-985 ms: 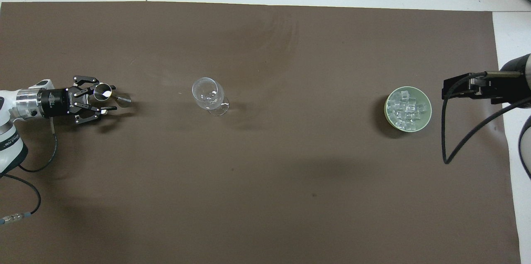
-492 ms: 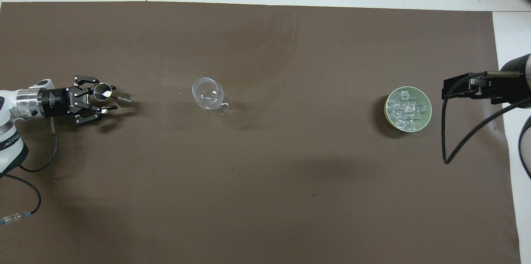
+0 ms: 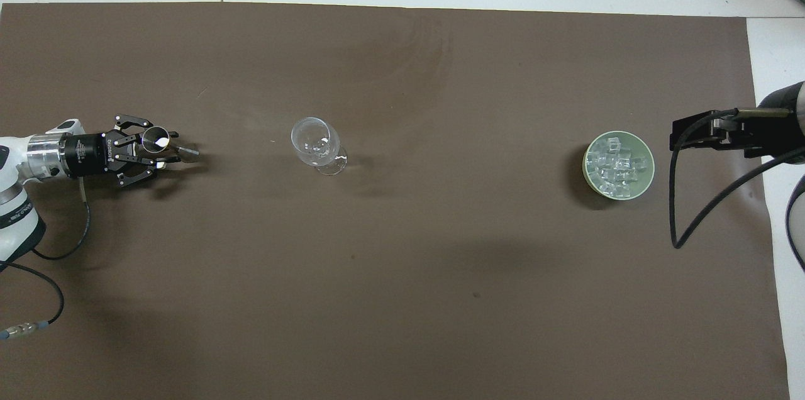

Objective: Pour wine and add ice with both arms
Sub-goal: 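Close the left gripper on the silver cup, then lift the silver cup off the table with the left gripper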

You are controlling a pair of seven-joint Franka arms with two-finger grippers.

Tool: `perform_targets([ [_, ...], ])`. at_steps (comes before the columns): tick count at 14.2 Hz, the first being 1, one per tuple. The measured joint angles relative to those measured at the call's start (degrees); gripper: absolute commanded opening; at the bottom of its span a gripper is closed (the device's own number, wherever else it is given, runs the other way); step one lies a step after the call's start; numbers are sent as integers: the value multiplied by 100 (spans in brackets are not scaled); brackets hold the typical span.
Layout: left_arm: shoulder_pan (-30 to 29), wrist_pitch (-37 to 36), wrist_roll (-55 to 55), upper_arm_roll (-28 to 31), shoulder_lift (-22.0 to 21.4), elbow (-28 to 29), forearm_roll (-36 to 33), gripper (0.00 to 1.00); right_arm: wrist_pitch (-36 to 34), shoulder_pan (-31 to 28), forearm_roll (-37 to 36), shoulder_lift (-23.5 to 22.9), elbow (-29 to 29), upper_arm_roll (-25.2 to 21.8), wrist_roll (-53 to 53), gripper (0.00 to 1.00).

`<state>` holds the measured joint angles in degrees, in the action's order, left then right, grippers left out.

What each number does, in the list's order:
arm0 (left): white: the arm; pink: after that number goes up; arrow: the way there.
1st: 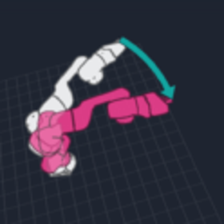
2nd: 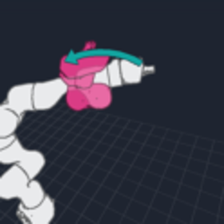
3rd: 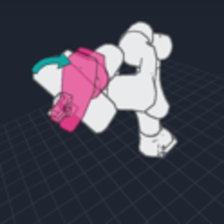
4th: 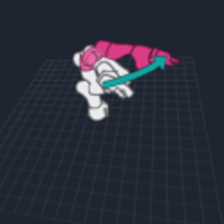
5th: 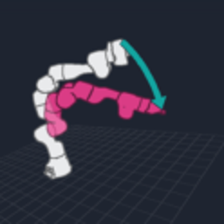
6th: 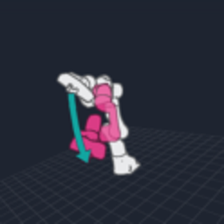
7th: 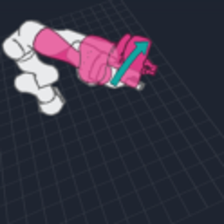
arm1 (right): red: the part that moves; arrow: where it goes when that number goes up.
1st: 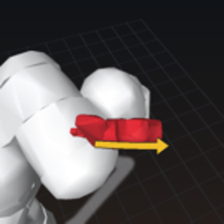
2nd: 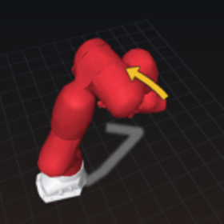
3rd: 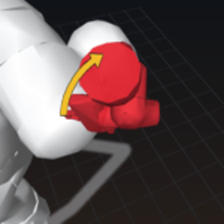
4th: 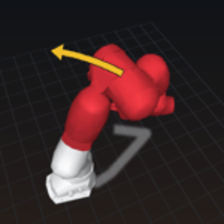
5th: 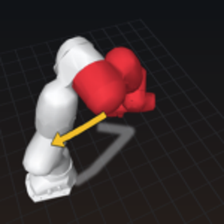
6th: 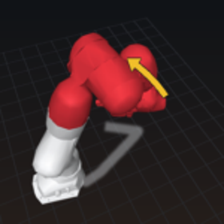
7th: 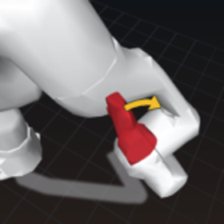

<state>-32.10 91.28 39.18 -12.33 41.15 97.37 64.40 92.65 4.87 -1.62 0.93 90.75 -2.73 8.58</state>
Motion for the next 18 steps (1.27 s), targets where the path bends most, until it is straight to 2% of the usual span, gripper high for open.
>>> perform_targets([
  [3, 0, 0, -3, 0, 0, 0, 0, 43, 0, 0, 0, 0, 0, 0, 0, 100],
  [14, -1, -40, -9, -1, -1, -1, 6, 1, 0, 0, 0, 0, 0, 0, 0, 100],
  [18, -1, -45, -2, -26, 0, -3, 7, 0, 0, 0, 0, 0, 0, 0, 0, 100],
])
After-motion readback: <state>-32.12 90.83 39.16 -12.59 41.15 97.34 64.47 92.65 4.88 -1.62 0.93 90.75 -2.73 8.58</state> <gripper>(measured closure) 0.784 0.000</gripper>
